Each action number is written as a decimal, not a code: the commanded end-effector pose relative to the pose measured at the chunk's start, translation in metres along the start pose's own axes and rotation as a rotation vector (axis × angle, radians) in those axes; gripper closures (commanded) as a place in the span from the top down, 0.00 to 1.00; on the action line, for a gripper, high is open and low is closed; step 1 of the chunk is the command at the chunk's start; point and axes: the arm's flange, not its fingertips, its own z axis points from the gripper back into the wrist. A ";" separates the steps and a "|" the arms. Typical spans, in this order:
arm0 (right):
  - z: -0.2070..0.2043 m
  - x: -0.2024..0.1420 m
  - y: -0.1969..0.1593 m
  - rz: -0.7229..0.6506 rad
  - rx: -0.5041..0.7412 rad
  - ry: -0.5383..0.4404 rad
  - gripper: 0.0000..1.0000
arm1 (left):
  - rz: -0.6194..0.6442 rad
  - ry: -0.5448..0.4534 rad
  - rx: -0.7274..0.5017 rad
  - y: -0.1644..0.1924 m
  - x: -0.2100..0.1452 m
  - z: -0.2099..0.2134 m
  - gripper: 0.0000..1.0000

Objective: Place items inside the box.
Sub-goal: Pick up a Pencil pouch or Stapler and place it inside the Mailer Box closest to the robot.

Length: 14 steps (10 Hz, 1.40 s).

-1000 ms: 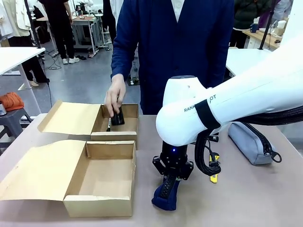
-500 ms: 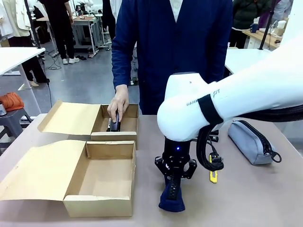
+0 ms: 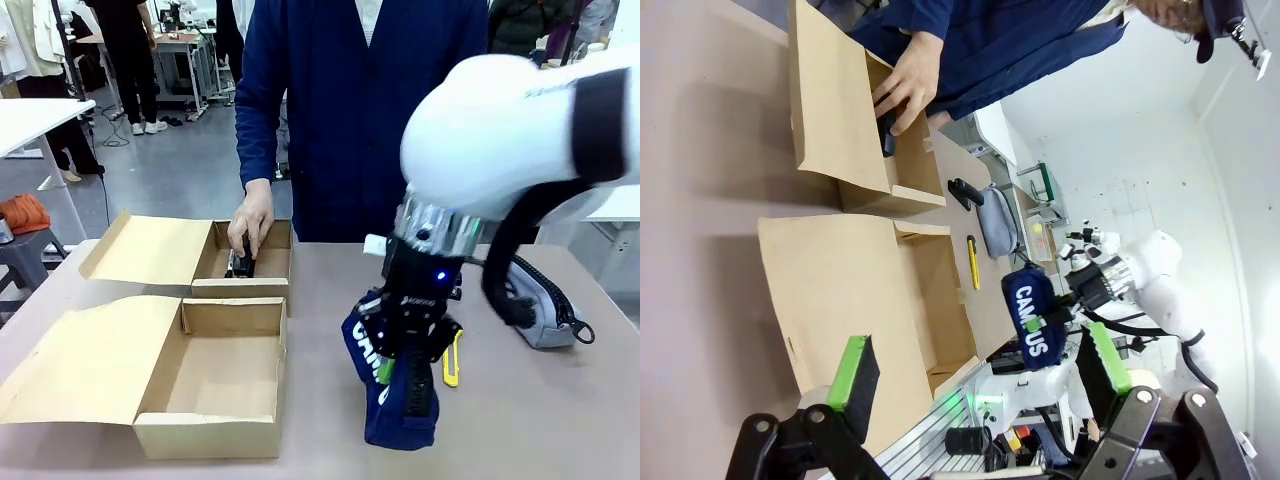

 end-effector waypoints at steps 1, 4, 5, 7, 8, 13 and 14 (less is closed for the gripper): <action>0.015 -0.007 -0.002 0.001 0.028 -0.017 0.07 | -0.017 -0.012 -0.021 -0.001 0.000 0.000 1.00; 0.036 0.009 0.075 -0.040 0.329 -0.196 0.07 | -0.017 -0.012 -0.021 -0.001 0.000 0.000 1.00; 0.033 0.017 0.109 -0.021 0.323 -0.138 0.07 | -0.017 -0.012 -0.021 -0.001 0.000 0.000 1.00; 0.004 0.048 0.182 0.021 0.228 -0.060 0.07 | -0.017 -0.012 -0.021 -0.001 0.000 0.000 1.00; -0.016 0.062 0.211 -0.005 0.097 -0.053 0.07 | -0.017 -0.012 -0.021 -0.001 0.000 0.000 1.00; -0.021 0.048 0.200 -0.129 0.102 -0.072 0.07 | -0.017 -0.012 -0.021 -0.001 0.000 0.000 1.00; -0.018 0.056 0.208 -0.139 0.106 -0.119 0.07 | -0.017 -0.012 -0.021 -0.001 0.000 0.000 1.00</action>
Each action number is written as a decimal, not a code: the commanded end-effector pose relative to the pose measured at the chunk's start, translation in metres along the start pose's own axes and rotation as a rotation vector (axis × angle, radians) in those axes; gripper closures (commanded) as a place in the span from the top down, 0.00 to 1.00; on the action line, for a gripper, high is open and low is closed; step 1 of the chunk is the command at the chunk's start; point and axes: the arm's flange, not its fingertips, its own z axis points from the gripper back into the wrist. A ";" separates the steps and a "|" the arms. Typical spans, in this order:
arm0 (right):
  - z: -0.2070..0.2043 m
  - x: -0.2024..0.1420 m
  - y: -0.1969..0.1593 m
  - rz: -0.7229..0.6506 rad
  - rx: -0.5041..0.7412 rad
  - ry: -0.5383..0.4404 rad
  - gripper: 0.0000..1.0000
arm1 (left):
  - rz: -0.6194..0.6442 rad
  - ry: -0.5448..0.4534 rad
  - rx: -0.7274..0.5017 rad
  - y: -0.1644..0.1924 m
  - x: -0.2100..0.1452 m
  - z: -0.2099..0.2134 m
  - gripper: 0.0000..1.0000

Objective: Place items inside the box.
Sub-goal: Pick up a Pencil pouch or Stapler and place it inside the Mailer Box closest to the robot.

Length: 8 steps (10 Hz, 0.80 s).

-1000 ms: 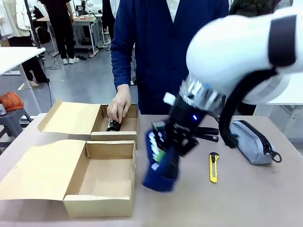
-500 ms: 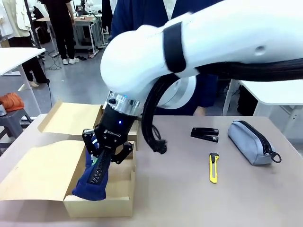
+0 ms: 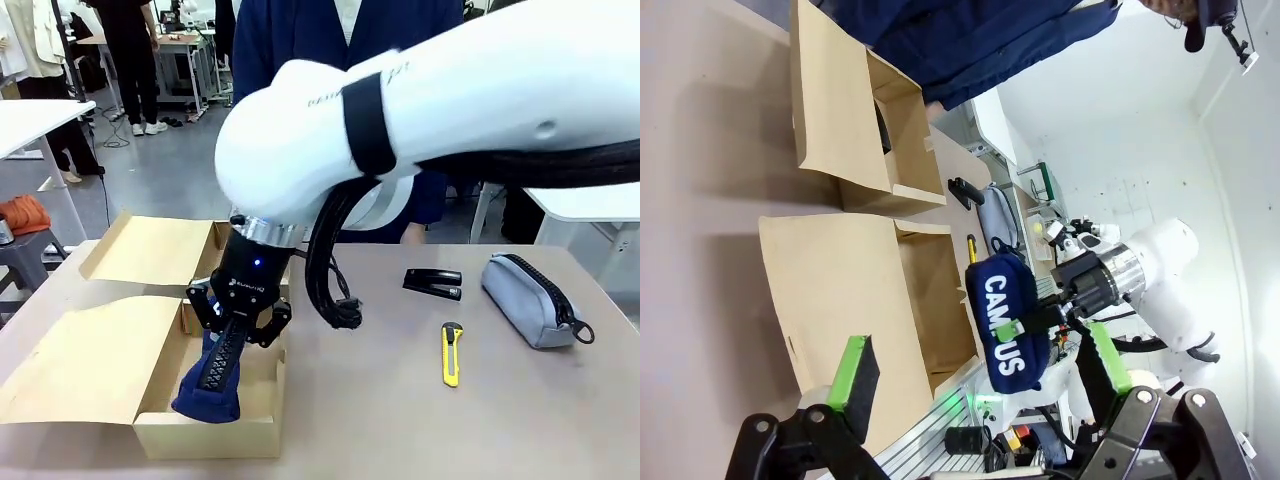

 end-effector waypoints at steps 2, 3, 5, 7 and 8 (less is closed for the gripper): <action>-0.007 0.021 0.032 -0.051 -0.076 -0.069 0.07 | -0.018 -0.013 -0.021 -0.001 0.000 -0.001 1.00; -0.016 0.027 0.035 -0.040 -0.114 -0.061 0.07 | -0.018 -0.013 -0.021 -0.001 0.000 -0.001 1.00; -0.034 0.038 0.033 -0.007 -0.163 -0.043 0.07 | -0.018 -0.013 -0.021 -0.001 0.000 -0.001 1.00; -0.056 0.049 0.025 0.003 -0.212 0.013 0.07 | -0.018 -0.013 -0.021 -0.001 0.000 -0.001 1.00; -0.070 0.058 0.019 -0.005 -0.242 0.035 0.07 | -0.018 -0.013 -0.021 -0.001 0.000 -0.001 1.00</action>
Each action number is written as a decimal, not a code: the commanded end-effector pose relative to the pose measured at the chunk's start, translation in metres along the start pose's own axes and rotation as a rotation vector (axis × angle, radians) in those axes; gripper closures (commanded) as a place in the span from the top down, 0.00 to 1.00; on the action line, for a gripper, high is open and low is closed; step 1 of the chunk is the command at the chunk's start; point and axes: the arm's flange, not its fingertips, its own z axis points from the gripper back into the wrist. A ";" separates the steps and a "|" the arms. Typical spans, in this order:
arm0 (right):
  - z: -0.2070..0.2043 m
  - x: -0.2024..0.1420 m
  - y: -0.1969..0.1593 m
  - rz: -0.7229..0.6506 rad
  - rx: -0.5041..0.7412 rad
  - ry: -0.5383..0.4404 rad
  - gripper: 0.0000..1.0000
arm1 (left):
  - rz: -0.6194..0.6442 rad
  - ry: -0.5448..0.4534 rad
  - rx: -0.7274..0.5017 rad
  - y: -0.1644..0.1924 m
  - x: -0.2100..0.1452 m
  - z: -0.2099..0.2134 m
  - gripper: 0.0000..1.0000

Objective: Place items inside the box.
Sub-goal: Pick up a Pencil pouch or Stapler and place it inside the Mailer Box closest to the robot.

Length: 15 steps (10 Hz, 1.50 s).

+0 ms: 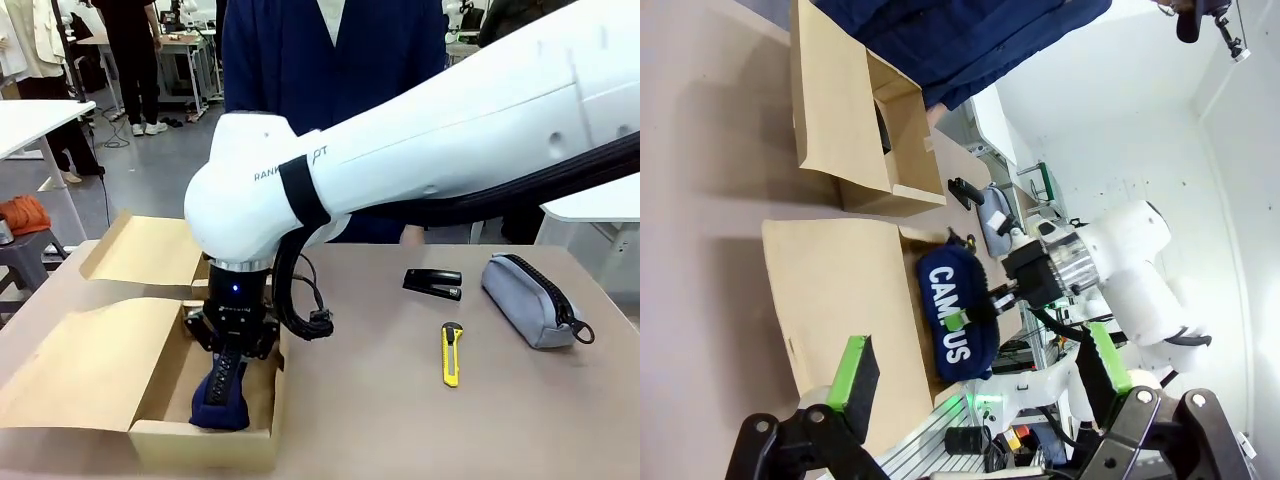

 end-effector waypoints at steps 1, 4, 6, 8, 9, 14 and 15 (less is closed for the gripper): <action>-0.013 0.014 0.004 0.004 -0.069 0.038 0.07 | -0.018 -0.012 -0.021 -0.001 0.000 -0.001 1.00; -0.023 0.022 -0.002 -0.024 -0.064 0.042 0.07 | -0.018 -0.012 -0.021 -0.001 0.000 -0.001 1.00; -0.025 0.021 -0.004 -0.024 -0.074 0.038 0.07 | -0.018 -0.012 -0.021 -0.001 0.000 -0.001 1.00; -0.023 0.023 -0.005 -0.031 -0.081 0.035 0.07 | -0.018 -0.012 -0.021 -0.001 0.000 -0.001 1.00; -0.024 0.023 -0.005 -0.029 -0.091 0.041 0.65 | -0.018 -0.012 -0.021 -0.001 0.000 -0.001 1.00; -0.021 0.021 -0.013 -0.029 -0.081 0.034 1.00 | -0.018 -0.012 -0.021 -0.001 0.000 -0.001 1.00; -0.018 0.020 -0.015 -0.029 -0.068 0.034 1.00 | -0.018 -0.012 -0.021 -0.001 0.000 -0.001 1.00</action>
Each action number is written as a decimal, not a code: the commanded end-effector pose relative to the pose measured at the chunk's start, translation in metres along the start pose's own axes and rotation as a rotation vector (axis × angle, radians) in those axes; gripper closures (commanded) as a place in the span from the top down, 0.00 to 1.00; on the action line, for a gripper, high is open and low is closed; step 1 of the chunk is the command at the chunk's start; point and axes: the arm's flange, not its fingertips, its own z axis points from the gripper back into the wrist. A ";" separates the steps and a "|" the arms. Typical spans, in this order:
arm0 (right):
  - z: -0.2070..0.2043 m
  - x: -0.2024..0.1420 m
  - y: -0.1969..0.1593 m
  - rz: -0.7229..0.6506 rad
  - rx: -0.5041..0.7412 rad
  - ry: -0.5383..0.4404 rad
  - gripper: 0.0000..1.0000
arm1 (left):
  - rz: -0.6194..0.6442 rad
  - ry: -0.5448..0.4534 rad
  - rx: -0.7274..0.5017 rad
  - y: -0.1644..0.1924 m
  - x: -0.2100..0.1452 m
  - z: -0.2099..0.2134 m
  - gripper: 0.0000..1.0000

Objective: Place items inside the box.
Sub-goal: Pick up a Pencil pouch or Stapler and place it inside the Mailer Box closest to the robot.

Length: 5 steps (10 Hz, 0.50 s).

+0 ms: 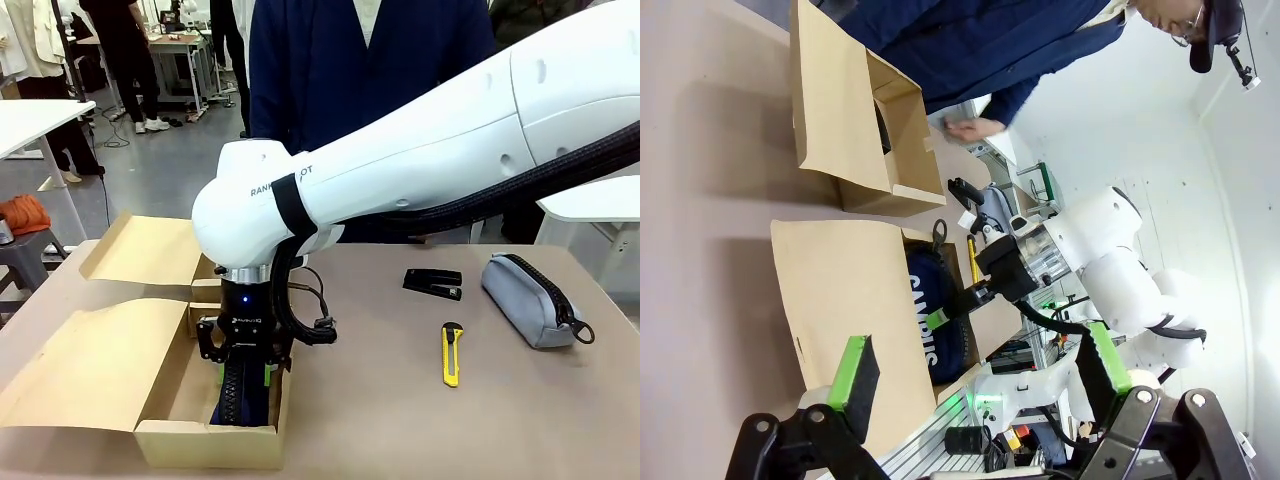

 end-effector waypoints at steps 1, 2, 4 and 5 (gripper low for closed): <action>0.009 -0.007 -0.010 0.011 0.011 -0.037 1.00 | -0.018 -0.013 -0.021 -0.001 0.000 -0.001 1.00; 0.013 -0.010 -0.012 0.016 0.028 -0.049 1.00 | -0.018 -0.013 -0.021 -0.001 0.000 -0.001 1.00; 0.021 -0.024 -0.015 0.034 0.040 -0.090 1.00 | -0.018 -0.013 -0.021 -0.001 0.000 -0.001 1.00; 0.031 -0.039 -0.018 0.053 0.064 -0.125 1.00 | -0.018 -0.013 -0.021 -0.001 0.000 -0.001 1.00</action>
